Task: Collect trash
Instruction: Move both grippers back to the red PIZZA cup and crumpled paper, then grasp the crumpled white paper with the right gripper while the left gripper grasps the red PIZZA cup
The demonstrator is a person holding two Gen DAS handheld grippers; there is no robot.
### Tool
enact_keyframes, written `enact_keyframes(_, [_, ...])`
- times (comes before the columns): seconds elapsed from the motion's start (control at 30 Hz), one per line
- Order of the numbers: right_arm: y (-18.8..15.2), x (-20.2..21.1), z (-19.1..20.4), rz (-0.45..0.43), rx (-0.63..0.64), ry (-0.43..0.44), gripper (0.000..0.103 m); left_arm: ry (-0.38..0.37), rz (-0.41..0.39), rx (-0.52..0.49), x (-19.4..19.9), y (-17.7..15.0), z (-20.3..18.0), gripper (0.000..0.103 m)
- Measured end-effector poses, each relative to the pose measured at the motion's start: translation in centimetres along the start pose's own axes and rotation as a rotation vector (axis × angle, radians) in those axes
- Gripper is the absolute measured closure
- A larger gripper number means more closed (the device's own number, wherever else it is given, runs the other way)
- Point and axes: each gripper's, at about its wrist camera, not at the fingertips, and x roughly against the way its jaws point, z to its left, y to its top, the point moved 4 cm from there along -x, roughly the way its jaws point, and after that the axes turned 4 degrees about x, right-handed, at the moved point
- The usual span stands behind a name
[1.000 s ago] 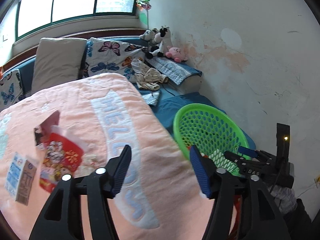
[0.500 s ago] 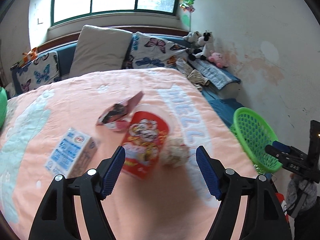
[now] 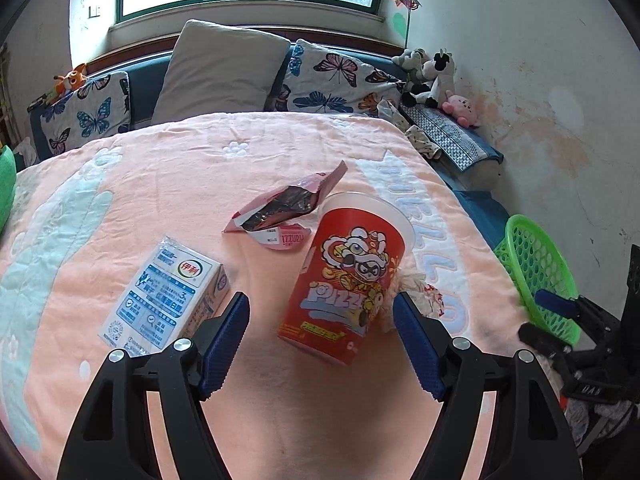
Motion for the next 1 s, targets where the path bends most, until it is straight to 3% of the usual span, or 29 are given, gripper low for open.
enact_keyframes(0.43, [2.4,-6.3,7.2,0.045,0.149,0.127,0.024,-0.015,-0.005,0.023,0.9,0.6,1.6,0.031])
enact_keyframes(0.7, [2.7,-9.0,7.6,0.081,0.157,0.116,0.036,-0.034,0.015,0.006,0.2,0.6,1.1,0.031])
enact_keyframes(0.83, [2.6,-9.3,7.0,0.093,0.137,0.129,0.051,-0.037,0.034,-0.016,-0.7,0.5,0.4,0.031])
enact_keyframes(1.0, [2.2,-7.7,6.4,0.073,0.133,0.124,0.053,-0.039,0.057,-0.027,-2.1,0.4,-0.2,0.031])
